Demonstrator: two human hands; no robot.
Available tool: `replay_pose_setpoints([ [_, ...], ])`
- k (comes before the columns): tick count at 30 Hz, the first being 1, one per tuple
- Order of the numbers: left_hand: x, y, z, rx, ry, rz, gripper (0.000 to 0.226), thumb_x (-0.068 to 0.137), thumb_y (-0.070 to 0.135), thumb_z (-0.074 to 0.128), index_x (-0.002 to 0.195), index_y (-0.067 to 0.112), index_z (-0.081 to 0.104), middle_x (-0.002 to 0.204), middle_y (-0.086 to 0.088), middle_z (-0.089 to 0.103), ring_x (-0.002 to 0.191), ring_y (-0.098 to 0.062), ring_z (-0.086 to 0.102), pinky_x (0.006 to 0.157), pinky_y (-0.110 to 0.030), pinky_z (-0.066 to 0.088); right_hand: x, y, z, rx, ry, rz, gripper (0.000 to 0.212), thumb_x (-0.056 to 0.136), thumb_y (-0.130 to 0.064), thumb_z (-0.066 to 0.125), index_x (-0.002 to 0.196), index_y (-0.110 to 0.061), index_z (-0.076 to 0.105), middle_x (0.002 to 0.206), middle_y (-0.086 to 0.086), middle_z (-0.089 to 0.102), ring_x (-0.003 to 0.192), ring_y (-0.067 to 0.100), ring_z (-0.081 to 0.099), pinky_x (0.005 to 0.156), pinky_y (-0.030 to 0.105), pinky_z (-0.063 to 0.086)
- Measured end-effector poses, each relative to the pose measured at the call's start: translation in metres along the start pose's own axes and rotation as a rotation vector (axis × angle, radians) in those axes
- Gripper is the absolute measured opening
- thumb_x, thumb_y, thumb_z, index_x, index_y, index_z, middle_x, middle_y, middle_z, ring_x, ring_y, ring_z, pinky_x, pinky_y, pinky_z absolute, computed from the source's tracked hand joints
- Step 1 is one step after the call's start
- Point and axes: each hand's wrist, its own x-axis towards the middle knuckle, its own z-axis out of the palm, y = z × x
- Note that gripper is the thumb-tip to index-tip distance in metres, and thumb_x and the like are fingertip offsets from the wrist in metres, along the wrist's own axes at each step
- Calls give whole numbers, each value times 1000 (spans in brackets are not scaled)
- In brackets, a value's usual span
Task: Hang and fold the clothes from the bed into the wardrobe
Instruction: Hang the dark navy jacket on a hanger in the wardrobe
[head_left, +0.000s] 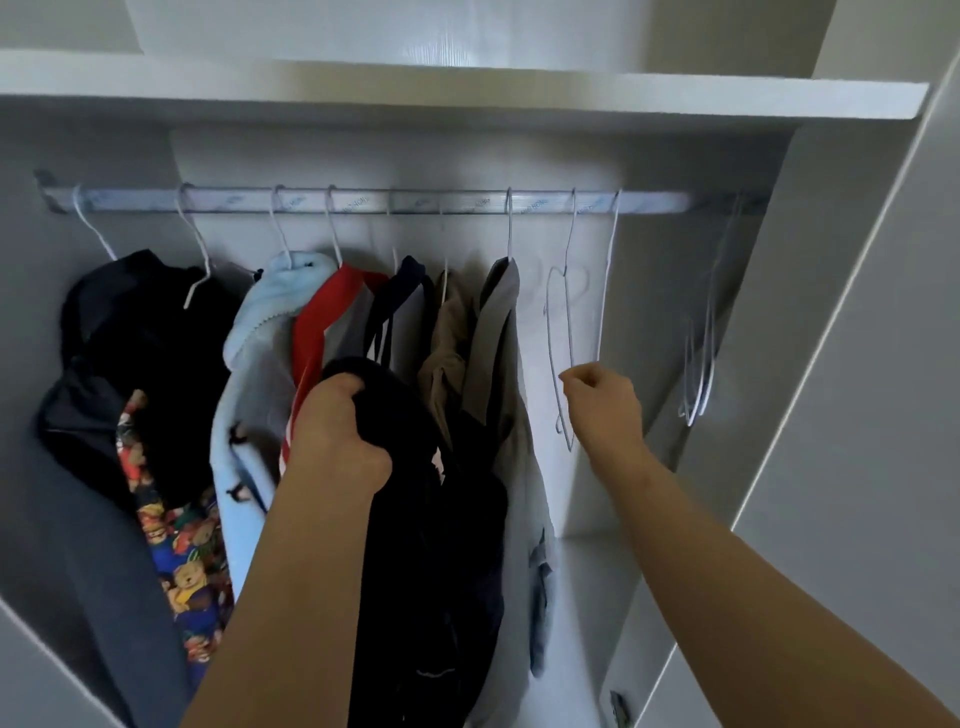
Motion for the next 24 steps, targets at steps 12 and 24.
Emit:
replay_pose_setpoints([
  [12,45,-9,48,-100,118,41,32,95,16,45,65,10,49,29,2,47,22,-7,45,26,-11,34,114,23,29,32,-60,40,66,86,6,43,144,-18,23,109,12,47,90,25,53,75,33,49],
  [24,58,-14,55,-97,104,2,33,97,14,43,64,9,47,28,0,46,24,-10,47,30,-14,37,145,19,34,161,-56,75,12,94,-21,41,100,-17,51,69,-4,41,55,10,36,51,23,30],
])
